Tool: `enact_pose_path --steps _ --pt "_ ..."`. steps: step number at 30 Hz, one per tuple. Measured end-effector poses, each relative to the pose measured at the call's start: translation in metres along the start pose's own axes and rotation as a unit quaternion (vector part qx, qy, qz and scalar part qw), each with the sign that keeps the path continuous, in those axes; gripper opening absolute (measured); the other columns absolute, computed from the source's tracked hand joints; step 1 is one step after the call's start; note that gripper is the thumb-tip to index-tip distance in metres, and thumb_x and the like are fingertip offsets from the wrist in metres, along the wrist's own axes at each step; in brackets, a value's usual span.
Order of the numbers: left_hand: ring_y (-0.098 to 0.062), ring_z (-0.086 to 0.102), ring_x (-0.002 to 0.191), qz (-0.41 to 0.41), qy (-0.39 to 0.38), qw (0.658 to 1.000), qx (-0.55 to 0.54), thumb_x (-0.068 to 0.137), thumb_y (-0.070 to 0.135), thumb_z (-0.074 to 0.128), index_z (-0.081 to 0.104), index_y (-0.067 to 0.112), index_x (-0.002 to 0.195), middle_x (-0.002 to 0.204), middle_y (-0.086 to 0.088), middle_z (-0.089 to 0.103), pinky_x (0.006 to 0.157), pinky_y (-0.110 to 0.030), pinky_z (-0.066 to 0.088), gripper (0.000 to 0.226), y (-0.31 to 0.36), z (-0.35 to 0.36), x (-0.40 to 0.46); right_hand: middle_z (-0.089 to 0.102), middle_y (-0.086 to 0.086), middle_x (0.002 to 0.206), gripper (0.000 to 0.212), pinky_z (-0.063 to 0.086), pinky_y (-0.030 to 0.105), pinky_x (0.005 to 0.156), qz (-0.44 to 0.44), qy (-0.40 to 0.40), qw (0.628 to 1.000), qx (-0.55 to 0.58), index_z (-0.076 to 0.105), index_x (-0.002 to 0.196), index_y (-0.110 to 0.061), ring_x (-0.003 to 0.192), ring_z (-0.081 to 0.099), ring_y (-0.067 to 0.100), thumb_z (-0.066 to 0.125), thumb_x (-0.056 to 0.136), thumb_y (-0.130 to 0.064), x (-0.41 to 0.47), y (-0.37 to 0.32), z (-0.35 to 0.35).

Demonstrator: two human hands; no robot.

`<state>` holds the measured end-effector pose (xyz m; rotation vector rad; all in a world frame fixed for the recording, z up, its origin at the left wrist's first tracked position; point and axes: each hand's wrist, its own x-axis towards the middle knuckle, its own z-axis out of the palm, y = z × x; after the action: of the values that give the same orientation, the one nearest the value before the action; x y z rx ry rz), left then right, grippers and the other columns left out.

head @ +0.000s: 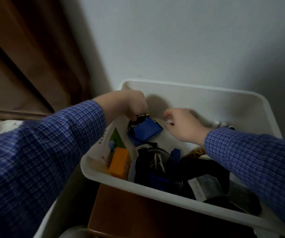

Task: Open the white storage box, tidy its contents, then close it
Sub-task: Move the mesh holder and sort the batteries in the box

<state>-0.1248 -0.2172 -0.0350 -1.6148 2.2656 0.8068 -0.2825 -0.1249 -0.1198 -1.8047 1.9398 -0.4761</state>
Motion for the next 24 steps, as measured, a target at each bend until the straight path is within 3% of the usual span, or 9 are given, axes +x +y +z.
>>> enact_pose_path --steps 2,4,9,12,16,20,24 --pt "-0.012 0.053 0.060 -0.004 0.005 0.998 0.069 0.093 0.010 0.055 0.052 0.016 0.071 0.074 -0.002 0.057 0.052 -0.023 0.046 0.023 -0.007 0.020 0.003 0.070 0.009 0.112 0.023 0.055 0.042 0.088 -0.013 -0.026 0.999 -0.046 0.066 0.113 -0.013 0.101 0.065 0.028 0.061 0.091 -0.016 0.003 -0.008 0.010" --pt "-0.016 0.052 0.062 -0.012 0.003 0.993 0.116 0.092 0.010 0.052 0.052 0.013 0.072 0.074 -0.005 0.057 0.052 -0.027 0.042 0.020 -0.010 0.030 0.005 0.069 0.011 0.106 0.017 0.056 0.043 0.083 -0.006 -0.024 0.998 -0.057 0.065 0.106 -0.012 0.097 0.065 0.032 0.061 0.090 -0.016 0.009 -0.016 0.018" --pt "-0.028 0.060 0.074 -0.017 -0.101 0.981 0.166 0.095 0.010 0.047 0.057 0.005 0.085 0.084 -0.013 0.060 0.067 -0.036 0.049 0.014 -0.006 0.040 0.014 0.069 0.011 0.112 0.027 0.055 0.040 0.085 0.033 -0.049 0.998 -0.035 0.069 0.112 -0.018 0.102 0.066 0.033 0.054 0.090 -0.010 0.017 -0.019 0.035" --pt "-0.035 0.064 0.102 0.009 -0.162 0.972 0.173 0.098 0.015 0.049 0.057 0.004 0.119 0.115 -0.018 0.063 0.083 -0.042 0.053 0.025 -0.007 0.041 0.013 0.069 0.010 0.111 0.027 0.054 0.038 0.083 0.043 -0.053 0.997 -0.025 0.069 0.110 -0.020 0.101 0.066 0.033 0.056 0.089 -0.011 0.020 -0.015 0.037" --pt "-0.031 0.062 0.112 0.025 -0.178 0.962 0.204 0.098 0.017 0.053 0.054 0.007 0.133 0.127 -0.016 0.061 0.091 -0.040 0.050 0.036 -0.003 0.038 0.010 0.063 0.006 0.099 0.014 0.054 0.040 0.078 0.054 -0.061 0.996 -0.023 0.056 0.098 -0.021 0.088 0.061 0.029 0.060 0.084 -0.018 0.022 -0.010 0.034" --pt "-0.031 0.055 0.124 0.042 -0.211 0.942 0.258 0.100 0.022 0.054 0.042 0.009 0.147 0.140 -0.016 0.052 0.104 -0.043 0.046 0.050 -0.002 0.042 0.009 0.065 0.009 0.108 0.034 0.055 0.044 0.085 0.056 -0.105 0.992 -0.037 0.057 0.117 -0.013 0.096 0.063 0.031 0.064 0.085 -0.021 0.018 -0.002 0.033" --pt "-0.031 0.040 0.139 0.072 -0.229 0.916 0.321 0.101 0.025 0.051 0.030 0.014 0.156 0.155 -0.013 0.036 0.114 -0.044 0.035 0.060 -0.003 0.043 0.008 0.062 0.009 0.107 0.018 0.055 0.041 0.077 0.059 -0.040 0.996 -0.055 0.057 0.102 -0.013 0.092 0.062 0.030 0.061 0.085 -0.008 0.013 0.004 0.034"
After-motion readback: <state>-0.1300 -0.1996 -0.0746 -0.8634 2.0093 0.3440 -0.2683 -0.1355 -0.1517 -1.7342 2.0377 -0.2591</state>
